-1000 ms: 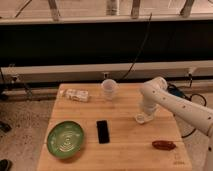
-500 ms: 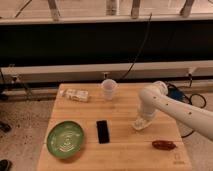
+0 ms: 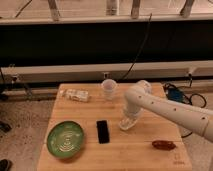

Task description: Wipe the white sponge on the table

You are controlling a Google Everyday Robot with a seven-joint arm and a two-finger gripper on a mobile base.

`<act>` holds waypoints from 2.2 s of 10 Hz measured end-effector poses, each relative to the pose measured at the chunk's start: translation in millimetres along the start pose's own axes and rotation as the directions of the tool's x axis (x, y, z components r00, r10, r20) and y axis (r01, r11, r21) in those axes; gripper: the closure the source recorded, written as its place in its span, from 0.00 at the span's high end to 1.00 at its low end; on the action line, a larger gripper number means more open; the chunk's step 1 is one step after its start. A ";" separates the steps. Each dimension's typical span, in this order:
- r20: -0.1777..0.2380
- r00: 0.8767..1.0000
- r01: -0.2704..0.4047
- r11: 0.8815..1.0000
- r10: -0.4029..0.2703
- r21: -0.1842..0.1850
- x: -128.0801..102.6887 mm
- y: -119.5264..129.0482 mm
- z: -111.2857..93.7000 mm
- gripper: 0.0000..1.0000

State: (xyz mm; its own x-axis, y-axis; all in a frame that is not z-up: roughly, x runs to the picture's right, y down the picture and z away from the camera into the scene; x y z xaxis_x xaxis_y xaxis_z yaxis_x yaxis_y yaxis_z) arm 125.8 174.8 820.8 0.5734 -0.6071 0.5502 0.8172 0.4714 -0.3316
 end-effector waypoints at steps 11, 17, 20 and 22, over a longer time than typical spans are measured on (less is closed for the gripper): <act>-0.032 0.986 -0.163 0.987 0.163 -0.008 104.9 -4.0 -4.7 0.00; -0.035 0.963 -0.267 0.963 0.266 -0.030 100.2 67.7 0.2 0.00; -0.034 0.969 -0.245 0.969 0.245 -0.016 72.5 82.4 -6.7 0.00; -0.029 0.975 -0.222 0.975 0.221 -0.018 59.0 78.0 -7.0 0.00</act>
State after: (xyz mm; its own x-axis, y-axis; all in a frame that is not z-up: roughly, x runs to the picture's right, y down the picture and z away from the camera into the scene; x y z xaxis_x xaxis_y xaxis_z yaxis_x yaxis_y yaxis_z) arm 223.8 171.3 822.0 0.7414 -0.5063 0.4404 0.6706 0.5827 -0.4590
